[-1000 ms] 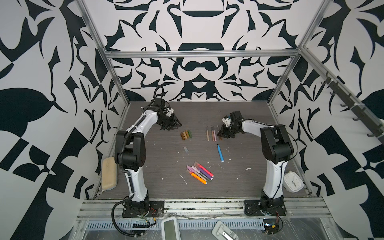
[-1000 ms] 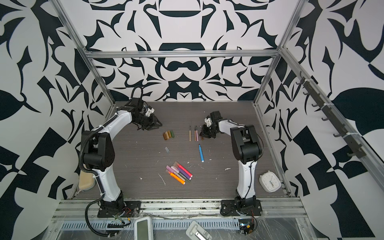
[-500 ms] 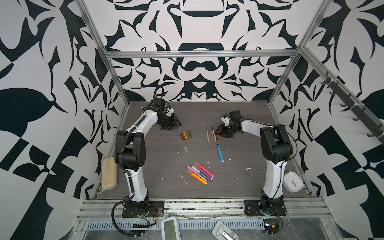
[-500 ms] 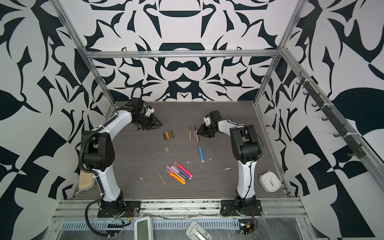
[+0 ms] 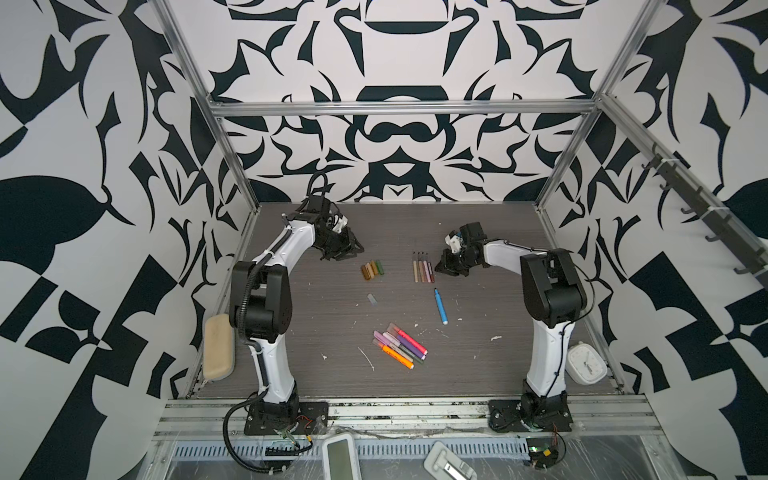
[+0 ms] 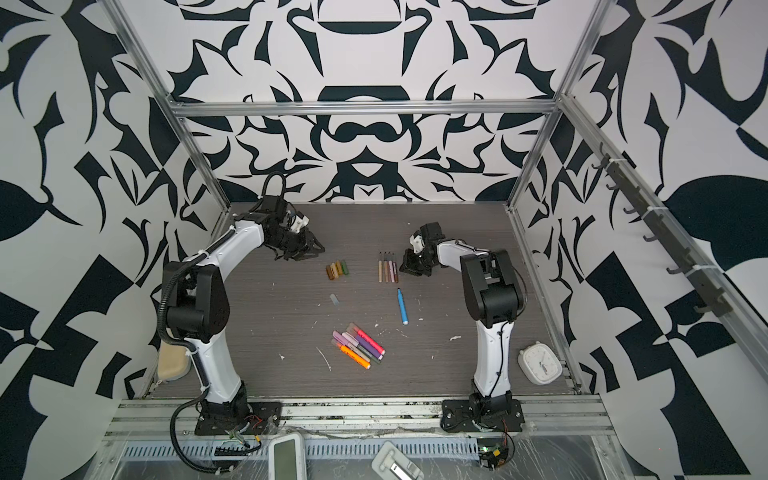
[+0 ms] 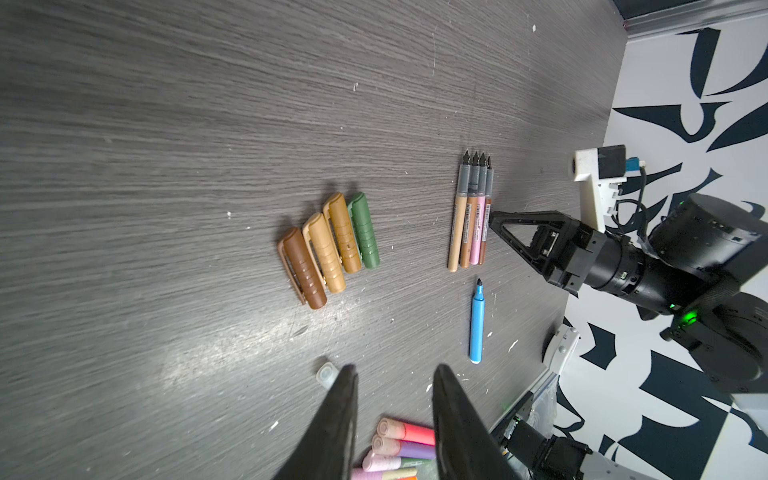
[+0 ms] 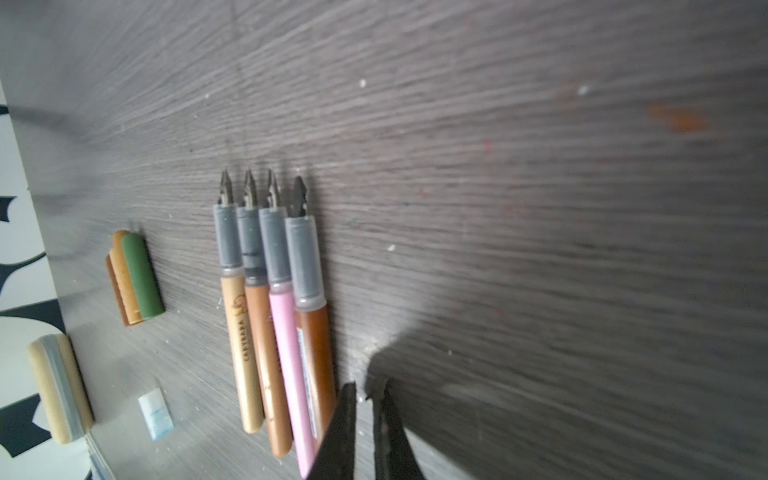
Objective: Open the pen caps
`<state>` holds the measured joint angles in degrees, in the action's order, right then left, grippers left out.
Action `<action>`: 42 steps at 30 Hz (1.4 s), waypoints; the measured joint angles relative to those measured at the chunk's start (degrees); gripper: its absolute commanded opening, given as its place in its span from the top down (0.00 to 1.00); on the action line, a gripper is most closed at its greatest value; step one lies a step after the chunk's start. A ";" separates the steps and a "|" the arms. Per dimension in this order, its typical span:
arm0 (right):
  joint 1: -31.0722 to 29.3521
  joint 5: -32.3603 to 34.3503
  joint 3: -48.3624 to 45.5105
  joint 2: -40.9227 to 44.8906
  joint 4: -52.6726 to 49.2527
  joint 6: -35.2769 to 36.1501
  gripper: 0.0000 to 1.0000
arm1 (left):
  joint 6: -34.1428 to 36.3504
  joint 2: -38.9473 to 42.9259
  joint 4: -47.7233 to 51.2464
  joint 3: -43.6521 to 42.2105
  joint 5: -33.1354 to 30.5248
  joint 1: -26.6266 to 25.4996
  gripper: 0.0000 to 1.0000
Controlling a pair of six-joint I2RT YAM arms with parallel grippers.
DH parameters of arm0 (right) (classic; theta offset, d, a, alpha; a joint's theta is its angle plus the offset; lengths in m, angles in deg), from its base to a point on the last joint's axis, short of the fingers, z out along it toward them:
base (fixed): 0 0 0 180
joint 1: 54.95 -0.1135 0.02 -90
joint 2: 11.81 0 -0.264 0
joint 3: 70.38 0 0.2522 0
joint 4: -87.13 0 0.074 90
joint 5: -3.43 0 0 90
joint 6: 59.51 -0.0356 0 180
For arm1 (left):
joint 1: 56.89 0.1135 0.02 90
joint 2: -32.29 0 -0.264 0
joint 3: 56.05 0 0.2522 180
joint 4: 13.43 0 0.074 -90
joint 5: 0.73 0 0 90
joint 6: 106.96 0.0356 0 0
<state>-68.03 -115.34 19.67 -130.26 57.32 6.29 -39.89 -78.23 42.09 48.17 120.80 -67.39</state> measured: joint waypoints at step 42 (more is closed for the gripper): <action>-2.40 0.96 2.23 -0.87 -2.95 2.08 0.91 | -0.17 0.00 -0.07 0.00 0.04 0.00 0.66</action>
<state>-70.44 -114.38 21.90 -131.13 54.36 8.36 -40.07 -78.23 42.02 48.17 120.84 -67.39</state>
